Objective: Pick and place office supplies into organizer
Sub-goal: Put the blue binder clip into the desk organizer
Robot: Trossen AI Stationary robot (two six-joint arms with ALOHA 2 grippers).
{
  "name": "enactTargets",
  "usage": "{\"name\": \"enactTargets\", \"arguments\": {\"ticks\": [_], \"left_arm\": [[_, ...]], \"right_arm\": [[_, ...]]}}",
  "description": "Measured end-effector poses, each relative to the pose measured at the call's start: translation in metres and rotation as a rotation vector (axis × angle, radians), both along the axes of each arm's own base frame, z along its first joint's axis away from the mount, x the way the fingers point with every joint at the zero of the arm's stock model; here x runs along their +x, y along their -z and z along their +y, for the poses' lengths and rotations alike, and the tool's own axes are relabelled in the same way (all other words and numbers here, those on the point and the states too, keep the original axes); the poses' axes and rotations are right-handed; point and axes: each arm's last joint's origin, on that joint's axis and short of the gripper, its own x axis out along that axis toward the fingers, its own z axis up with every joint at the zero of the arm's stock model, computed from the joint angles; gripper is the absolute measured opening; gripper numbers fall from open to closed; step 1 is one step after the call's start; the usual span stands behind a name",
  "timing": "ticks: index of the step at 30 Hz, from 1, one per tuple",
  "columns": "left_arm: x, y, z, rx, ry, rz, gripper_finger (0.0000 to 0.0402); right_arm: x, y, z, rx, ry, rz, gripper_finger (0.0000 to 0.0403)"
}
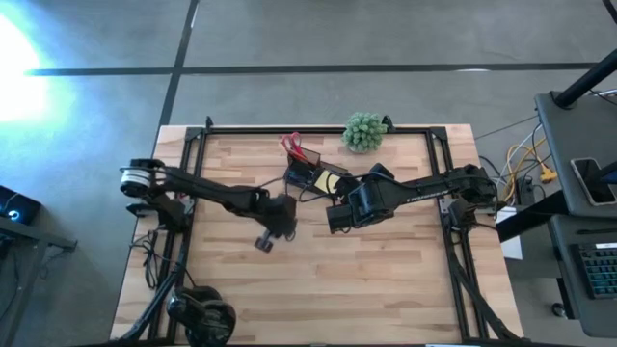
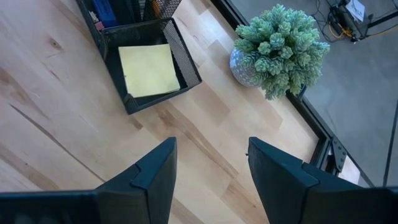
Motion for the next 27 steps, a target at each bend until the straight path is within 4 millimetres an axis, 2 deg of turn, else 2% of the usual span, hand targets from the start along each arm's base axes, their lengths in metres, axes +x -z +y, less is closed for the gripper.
{"name": "enactTargets", "arguments": {"ticks": [3, 5, 9, 13, 15, 17, 22, 27], "left_arm": [[0.003, -0.026, 0.004, 0.090, -0.056, -0.091, 0.0038], [0.004, -0.036, 0.009, 0.170, -0.117, -0.129, 0.0038], [0.009, -0.049, 0.035, 0.298, -0.277, -0.214, 0.0038], [0.012, -0.045, 0.071, 0.317, -0.454, -0.267, 0.0038], [0.012, -0.047, 0.089, 0.274, -0.565, -0.315, 0.0038], [0.010, -0.049, 0.102, 0.226, -0.598, -0.338, 0.0038], [0.002, -0.044, 0.120, 0.192, -0.624, -0.313, 0.0038], [0.001, -0.038, 0.127, 0.162, -0.624, -0.307, 0.0038]], "right_arm": [[0.000, 0.000, 0.000, 0.000, 0.000, 0.000, 0.0187], [0.000, 0.000, 0.000, 0.000, 0.000, 0.001, 0.0187], [0.000, 0.000, 0.000, 0.000, 0.000, 0.000, 0.0187], [0.000, 0.000, 0.000, 0.000, 0.000, -0.001, 0.0187], [0.000, 0.000, 0.000, 0.000, 0.000, 0.000, 0.0187], [0.000, 0.000, 0.000, 0.000, 0.000, 0.000, 0.0187], [0.000, 0.000, 0.000, 0.000, 0.003, -0.003, 0.0187], [0.000, 0.000, 0.000, 0.001, 0.006, -0.005, 0.0187]]}}
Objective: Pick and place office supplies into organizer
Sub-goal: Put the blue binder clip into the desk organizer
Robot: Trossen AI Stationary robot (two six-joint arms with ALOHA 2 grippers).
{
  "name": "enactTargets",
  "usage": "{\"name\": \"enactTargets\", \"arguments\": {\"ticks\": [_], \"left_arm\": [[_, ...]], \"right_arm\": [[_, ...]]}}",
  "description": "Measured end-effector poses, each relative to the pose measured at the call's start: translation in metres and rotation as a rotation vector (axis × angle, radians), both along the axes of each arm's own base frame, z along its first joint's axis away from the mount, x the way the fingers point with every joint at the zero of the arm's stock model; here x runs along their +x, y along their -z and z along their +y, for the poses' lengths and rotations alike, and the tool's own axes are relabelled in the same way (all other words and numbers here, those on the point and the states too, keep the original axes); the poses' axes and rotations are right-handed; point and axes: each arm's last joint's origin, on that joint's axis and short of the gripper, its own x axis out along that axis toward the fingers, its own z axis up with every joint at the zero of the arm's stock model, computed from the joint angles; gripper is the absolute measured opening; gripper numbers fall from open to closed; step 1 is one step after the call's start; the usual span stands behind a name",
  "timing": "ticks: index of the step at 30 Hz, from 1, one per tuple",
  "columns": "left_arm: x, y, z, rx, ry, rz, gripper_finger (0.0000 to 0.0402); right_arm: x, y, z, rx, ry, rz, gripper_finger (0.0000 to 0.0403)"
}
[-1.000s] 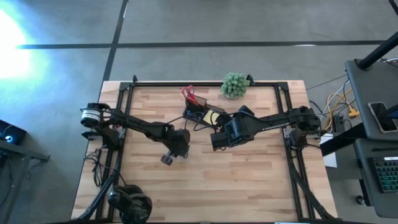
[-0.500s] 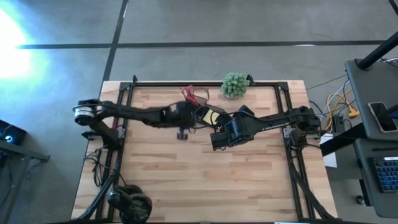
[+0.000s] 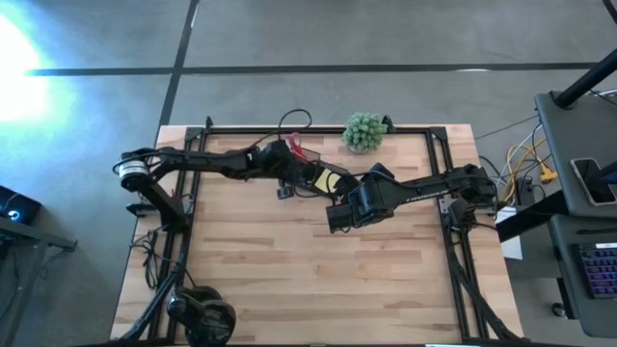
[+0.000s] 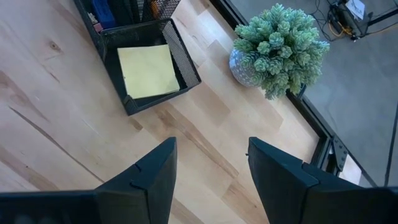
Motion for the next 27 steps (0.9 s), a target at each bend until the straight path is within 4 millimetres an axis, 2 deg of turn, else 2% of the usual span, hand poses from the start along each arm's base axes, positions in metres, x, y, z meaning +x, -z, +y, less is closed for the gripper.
{"name": "enactTargets", "arguments": {"ticks": [6, 10, 16, 21, 24, 27], "left_arm": [[0.008, 0.023, 0.007, -0.030, -0.004, 0.052, 0.0038], [0.016, 0.029, 0.011, -0.047, -0.072, 0.047, 0.0038], [0.014, 0.021, 0.007, -0.138, -0.069, -0.002, 0.0038], [0.010, 0.022, 0.006, -0.178, -0.104, 0.016, 0.0041], [0.009, 0.023, 0.006, -0.197, -0.148, 0.008, 0.0062], [0.010, 0.022, 0.006, -0.214, -0.177, -0.021, 0.0103]], "right_arm": [[0.000, 0.000, 0.000, 0.000, 0.000, -0.002, 0.0187], [0.000, 0.000, 0.000, 0.001, 0.003, -0.003, 0.0187], [0.000, 0.000, 0.000, 0.001, 0.006, -0.003, 0.0187], [0.000, 0.000, 0.000, 0.001, 0.013, -0.009, 0.0187], [0.000, 0.000, 0.000, 0.001, 0.015, -0.011, 0.0187], [0.000, 0.000, 0.000, 0.001, 0.015, -0.011, 0.0187]]}}
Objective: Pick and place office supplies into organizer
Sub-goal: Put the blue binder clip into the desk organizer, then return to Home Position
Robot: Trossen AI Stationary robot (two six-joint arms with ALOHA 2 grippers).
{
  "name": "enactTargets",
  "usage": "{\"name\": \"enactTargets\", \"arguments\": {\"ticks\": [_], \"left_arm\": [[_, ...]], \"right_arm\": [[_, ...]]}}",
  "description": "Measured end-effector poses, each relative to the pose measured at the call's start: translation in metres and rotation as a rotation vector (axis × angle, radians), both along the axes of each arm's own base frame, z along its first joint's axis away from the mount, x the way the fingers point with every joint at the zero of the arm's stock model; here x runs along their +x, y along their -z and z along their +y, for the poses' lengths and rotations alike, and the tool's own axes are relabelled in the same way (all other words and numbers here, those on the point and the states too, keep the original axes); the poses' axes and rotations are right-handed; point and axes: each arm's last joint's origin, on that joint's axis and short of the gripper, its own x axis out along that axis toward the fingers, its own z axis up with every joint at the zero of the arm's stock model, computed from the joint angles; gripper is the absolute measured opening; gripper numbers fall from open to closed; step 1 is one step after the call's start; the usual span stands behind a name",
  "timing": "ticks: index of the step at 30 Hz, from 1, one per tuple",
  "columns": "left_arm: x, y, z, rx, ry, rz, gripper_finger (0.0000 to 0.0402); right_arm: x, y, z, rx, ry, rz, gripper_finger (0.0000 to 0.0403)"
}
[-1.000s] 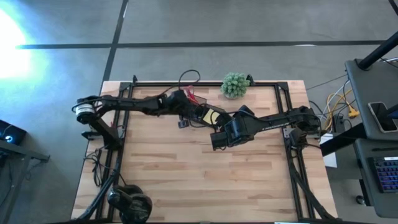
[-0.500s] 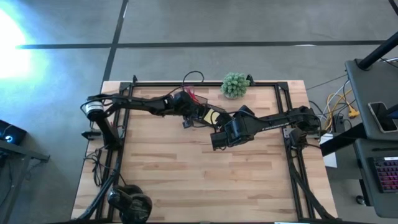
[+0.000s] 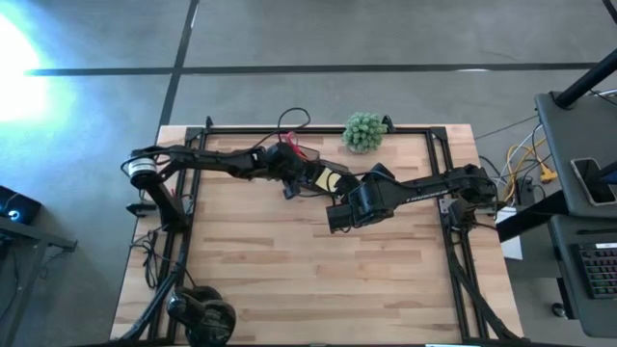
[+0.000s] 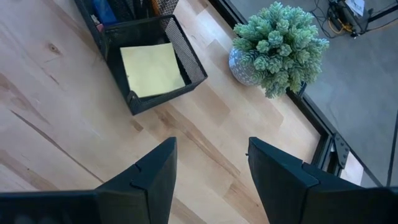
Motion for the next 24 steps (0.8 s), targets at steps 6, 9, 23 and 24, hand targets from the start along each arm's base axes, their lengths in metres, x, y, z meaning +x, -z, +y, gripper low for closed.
{"name": "enactTargets", "arguments": {"ticks": [6, 9, 23, 24], "left_arm": [[-0.002, -0.007, -0.001, -0.015, -0.027, -0.031, 0.0197], [-0.003, -0.014, -0.005, -0.050, -0.009, -0.062, 0.0225], [-0.018, -0.080, -0.061, -0.023, 0.164, -0.280, 0.0237], [-0.022, -0.089, -0.067, -0.029, 0.168, -0.319, 0.0237]], "right_arm": [[0.000, 0.000, 0.000, 0.000, 0.000, 0.001, 0.0187], [0.000, 0.000, 0.000, 0.000, 0.001, 0.000, 0.0187], [0.000, 0.000, 0.000, 0.000, -0.001, 0.003, 0.0187], [0.000, 0.000, 0.000, -0.001, -0.002, 0.004, 0.0187]]}}
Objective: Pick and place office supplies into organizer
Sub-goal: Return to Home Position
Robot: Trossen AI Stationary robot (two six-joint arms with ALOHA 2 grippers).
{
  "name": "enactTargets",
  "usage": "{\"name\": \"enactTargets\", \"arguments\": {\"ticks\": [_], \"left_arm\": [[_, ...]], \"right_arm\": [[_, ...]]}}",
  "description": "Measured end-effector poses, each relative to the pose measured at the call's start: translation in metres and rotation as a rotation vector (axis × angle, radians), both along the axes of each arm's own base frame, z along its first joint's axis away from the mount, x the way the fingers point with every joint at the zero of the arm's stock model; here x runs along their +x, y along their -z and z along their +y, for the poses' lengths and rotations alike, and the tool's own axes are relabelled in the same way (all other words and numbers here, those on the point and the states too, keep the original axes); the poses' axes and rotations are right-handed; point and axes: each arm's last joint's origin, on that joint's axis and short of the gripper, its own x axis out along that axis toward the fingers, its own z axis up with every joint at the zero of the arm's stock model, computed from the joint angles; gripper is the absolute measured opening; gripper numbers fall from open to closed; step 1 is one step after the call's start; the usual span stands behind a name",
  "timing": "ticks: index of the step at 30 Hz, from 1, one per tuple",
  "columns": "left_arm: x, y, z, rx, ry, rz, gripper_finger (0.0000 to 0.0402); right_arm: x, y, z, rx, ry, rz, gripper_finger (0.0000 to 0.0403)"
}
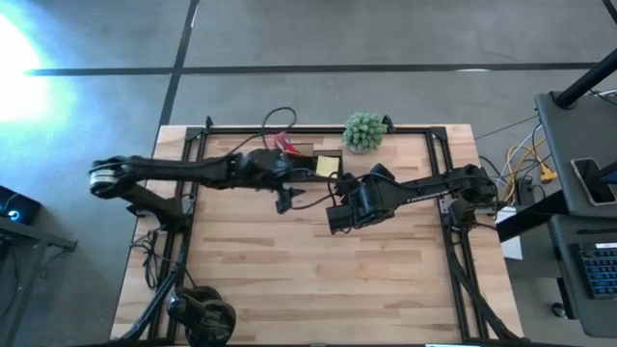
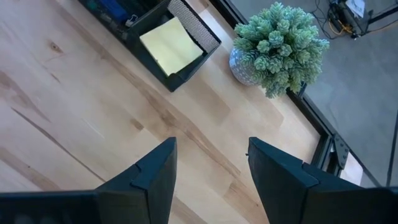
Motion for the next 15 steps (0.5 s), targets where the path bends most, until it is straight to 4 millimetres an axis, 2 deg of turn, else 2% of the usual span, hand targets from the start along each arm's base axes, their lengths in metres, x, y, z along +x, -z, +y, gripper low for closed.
{"name": "enactTargets", "arguments": {"ticks": [5, 8, 11, 15], "left_arm": [[-0.030, -0.043, -0.021, -0.033, 0.029, -0.163, 0.0238], [-0.051, -0.061, -0.024, -0.053, 0.016, -0.226, 0.0238], [-0.071, -0.078, -0.026, -0.171, -0.057, -0.330, 0.0238], [-0.094, -0.095, -0.028, -0.255, -0.086, -0.444, 0.0238]], "right_arm": [[0.001, 0.000, -0.001, 0.012, -0.020, 0.010, 0.0187], [0.007, 0.002, -0.007, 0.125, -0.066, 0.025, 0.0187], [0.014, 0.003, -0.015, 0.234, -0.148, 0.037, 0.0187], [0.014, -0.004, -0.029, 0.271, -0.169, 0.005, 0.0187]]}}
